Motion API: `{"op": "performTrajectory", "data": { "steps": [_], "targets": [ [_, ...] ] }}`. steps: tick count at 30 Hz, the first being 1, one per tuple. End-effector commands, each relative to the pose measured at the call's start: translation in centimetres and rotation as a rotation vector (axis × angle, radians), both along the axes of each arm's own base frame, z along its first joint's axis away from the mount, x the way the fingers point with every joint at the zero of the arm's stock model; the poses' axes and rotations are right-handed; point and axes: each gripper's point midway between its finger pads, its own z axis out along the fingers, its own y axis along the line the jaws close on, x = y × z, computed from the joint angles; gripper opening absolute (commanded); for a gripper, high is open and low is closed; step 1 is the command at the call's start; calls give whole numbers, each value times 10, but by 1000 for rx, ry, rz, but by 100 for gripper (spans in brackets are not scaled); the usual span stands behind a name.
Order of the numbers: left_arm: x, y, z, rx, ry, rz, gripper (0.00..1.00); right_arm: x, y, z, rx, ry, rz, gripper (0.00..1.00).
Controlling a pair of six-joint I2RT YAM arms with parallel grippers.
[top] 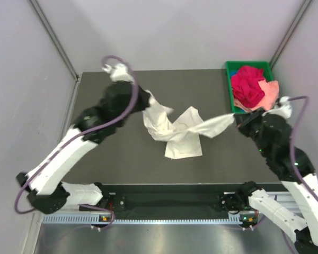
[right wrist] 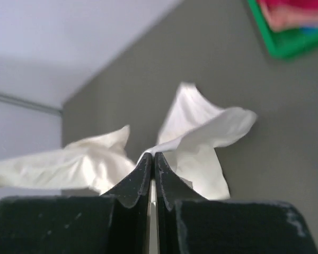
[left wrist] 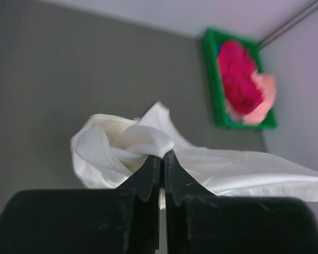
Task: Fold and stack the t-shirts
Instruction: Flatten the tshirt out
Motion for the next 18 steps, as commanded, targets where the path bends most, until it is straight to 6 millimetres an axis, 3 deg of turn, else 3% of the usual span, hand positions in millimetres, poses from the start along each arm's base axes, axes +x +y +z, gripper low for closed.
{"op": "performTrajectory", "data": {
  "steps": [1, 2, 4, 5, 6, 9, 11, 12, 15, 16, 17, 18],
  "targets": [
    [-26, 54, 83, -38, -159, 53, 0, -7, -41, 88, -125, -203, -116, 0],
    [-33, 59, 99, -71, -185, 44, 0, -19, -49, 130, -90, -292, -133, 0],
    [-51, 71, 135, -162, -253, 19, 0, -31, -57, 163, -74, -361, -140, 0],
    [-56, 77, 144, -190, -271, 18, 0, -44, -64, 187, -45, -415, -147, 0],
    [-66, 87, 154, -237, -293, 21, 0, -50, -68, 197, -30, -441, -152, 0],
    [-71, 98, 151, -256, -304, 45, 0, -66, -77, 213, 3, -489, -169, 0],
    [-65, 108, 129, -197, -278, 113, 0, -64, -80, 208, -15, -478, -188, 0],
    [-57, 106, 105, -134, -239, 135, 0, -60, -80, 203, -28, -464, -190, 0],
    [-42, 103, 65, -24, -183, 184, 0, -47, -70, 180, -62, -409, -168, 0],
    [-31, 94, 36, 43, -136, 188, 0, -43, -64, 172, -71, -392, -142, 0],
    [-22, 94, 21, 68, -109, 199, 0, -35, -57, 152, -91, -346, -124, 0],
    [-11, 87, -15, 128, -42, 191, 0, -35, -56, 143, -78, -328, -123, 0]
  ]
}}
